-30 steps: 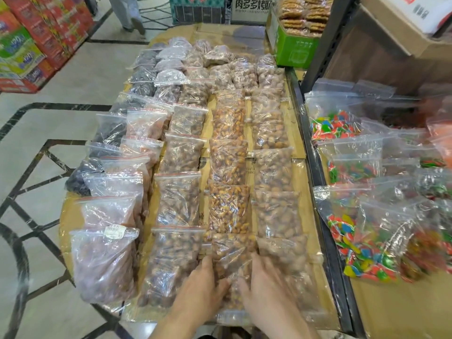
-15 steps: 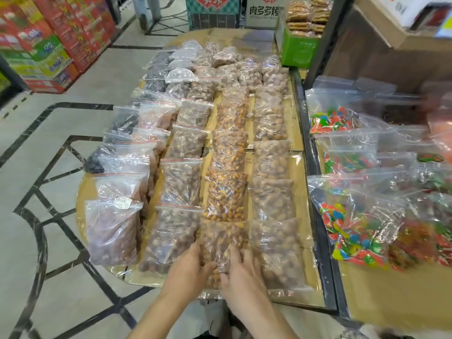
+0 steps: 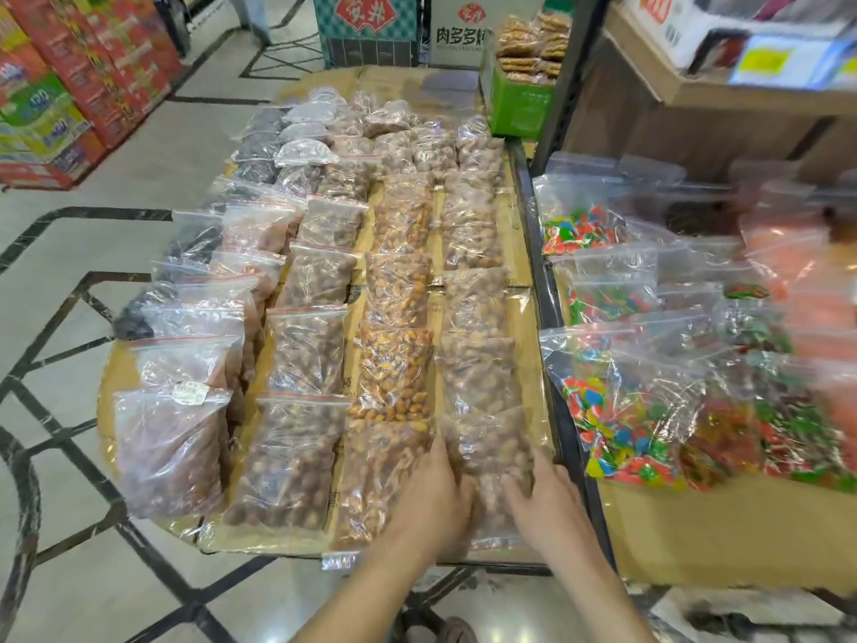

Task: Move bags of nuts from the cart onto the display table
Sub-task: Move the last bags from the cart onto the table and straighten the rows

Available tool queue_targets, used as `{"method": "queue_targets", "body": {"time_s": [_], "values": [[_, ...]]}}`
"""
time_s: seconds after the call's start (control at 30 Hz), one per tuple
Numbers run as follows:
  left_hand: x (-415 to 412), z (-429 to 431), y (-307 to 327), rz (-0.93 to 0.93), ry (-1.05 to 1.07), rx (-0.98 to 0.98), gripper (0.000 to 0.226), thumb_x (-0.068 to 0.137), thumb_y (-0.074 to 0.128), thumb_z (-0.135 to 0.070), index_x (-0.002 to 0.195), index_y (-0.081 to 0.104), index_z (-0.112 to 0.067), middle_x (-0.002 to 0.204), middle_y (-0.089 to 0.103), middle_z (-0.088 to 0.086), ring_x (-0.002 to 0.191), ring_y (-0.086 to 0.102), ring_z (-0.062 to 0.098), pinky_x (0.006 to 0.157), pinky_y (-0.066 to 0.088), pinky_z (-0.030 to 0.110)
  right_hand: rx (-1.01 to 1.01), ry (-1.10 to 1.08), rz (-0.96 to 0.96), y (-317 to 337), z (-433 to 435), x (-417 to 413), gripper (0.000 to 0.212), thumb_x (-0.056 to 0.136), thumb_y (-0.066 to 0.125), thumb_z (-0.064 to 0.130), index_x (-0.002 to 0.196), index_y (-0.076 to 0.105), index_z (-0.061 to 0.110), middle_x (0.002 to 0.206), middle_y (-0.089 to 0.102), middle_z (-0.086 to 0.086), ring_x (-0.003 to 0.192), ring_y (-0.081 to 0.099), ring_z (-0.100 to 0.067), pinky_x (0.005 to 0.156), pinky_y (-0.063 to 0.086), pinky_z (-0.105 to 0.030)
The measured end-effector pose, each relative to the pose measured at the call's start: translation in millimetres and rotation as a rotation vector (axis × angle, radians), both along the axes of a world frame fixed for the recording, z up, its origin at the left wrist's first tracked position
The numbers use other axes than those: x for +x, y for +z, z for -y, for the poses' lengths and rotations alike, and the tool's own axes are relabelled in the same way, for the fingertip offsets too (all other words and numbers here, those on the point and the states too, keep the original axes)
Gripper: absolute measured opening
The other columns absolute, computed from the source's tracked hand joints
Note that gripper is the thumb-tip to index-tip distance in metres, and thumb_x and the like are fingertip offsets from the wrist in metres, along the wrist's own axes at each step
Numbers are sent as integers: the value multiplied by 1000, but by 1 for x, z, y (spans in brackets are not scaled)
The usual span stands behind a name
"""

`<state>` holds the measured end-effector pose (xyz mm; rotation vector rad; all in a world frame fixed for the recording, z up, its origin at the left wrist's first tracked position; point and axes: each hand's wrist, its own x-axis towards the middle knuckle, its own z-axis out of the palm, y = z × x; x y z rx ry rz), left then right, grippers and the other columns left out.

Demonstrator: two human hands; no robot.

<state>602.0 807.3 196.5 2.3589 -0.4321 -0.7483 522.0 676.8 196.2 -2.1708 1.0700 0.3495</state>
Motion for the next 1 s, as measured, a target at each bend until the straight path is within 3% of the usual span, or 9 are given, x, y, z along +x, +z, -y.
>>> {"method": "queue_targets", "body": {"time_s": [0.07, 0.37, 0.47, 0.57, 0.7, 0.77, 0.83, 0.93, 1.0], "values": [[0, 7, -5, -49, -8, 17, 72, 104, 55, -28, 165, 18, -20, 141, 59, 1, 114, 59, 18, 103, 51, 38, 47, -1, 29, -5, -2, -6, 71, 106, 56, 45, 167, 27, 23, 168, 39, -1, 153, 40, -25, 124, 37, -46], [-3, 3, -13, -49, -95, -8, 66, 100, 63, -23, 159, 33, -22, 148, 57, 2, 132, 57, 23, 112, 47, 38, 33, 4, -8, -15, 1, -19, 69, 102, 56, 51, 162, 30, 31, 159, 51, 3, 142, 52, -23, 117, 46, -47], [7, -6, -6, -22, -99, -25, 60, 101, 63, -25, 157, 41, -20, 150, 56, 2, 135, 56, 22, 113, 45, 35, -112, 30, -79, -7, 1, -11, 78, 106, 53, 46, 169, 15, 19, 163, 40, -7, 147, 40, -28, 120, 39, -42], [30, -30, 7, 118, -63, 17, 45, 103, 61, -29, 147, 52, -19, 142, 62, 1, 129, 59, 21, 109, 47, 35, -315, 139, -10, 13, -20, 13, 71, 107, 50, 42, 166, 20, 17, 158, 39, -7, 143, 37, -25, 117, 39, -38], [68, -86, 16, 270, 64, 184, 46, 105, 56, -37, 147, 53, -17, 139, 61, 3, 129, 53, 26, 108, 45, 39, -96, 354, 172, 26, -70, 58, 58, 109, 52, 36, 162, 34, 20, 160, 39, 1, 148, 38, -17, 125, 34, -39], [83, -119, 10, 278, 165, 310, 43, 105, 54, -45, 138, 56, -18, 138, 60, 6, 126, 52, 30, 104, 43, 42, 89, 408, 155, 27, -98, 83, 51, 109, 54, 35, 157, 44, 24, 154, 48, 4, 122, 60, -10, 114, 50, -41], [93, -148, 4, 209, 232, 406, 51, 104, 53, -48, 141, 52, -15, 143, 55, 11, 131, 50, 36, 107, 43, 47, 164, 436, 126, 25, -121, 104, 47, 108, 54, 38, 152, 48, 24, 135, 60, 6, 79, 60, -6, 86, 61, -40], [99, -174, -7, 120, 260, 395, 51, 103, 54, -40, 144, 48, -11, 145, 55, 15, 135, 49, 37, 112, 42, 46, 182, 474, 35, 19, -149, 127, 52, 107, 54, 42, 152, 46, 18, 122, 67, 3, 74, 59, -14, 71, 55, -36], [100, -180, -11, 89, 253, 364, 51, 102, 55, -38, 144, 46, -11, 143, 58, 15, 133, 53, 37, 110, 44, 46, 198, 471, -28, 18, -165, 136, 59, 107, 53, 43, 157, 41, 14, 129, 69, -3, 80, 64, -15, 64, 47, -32]]}}
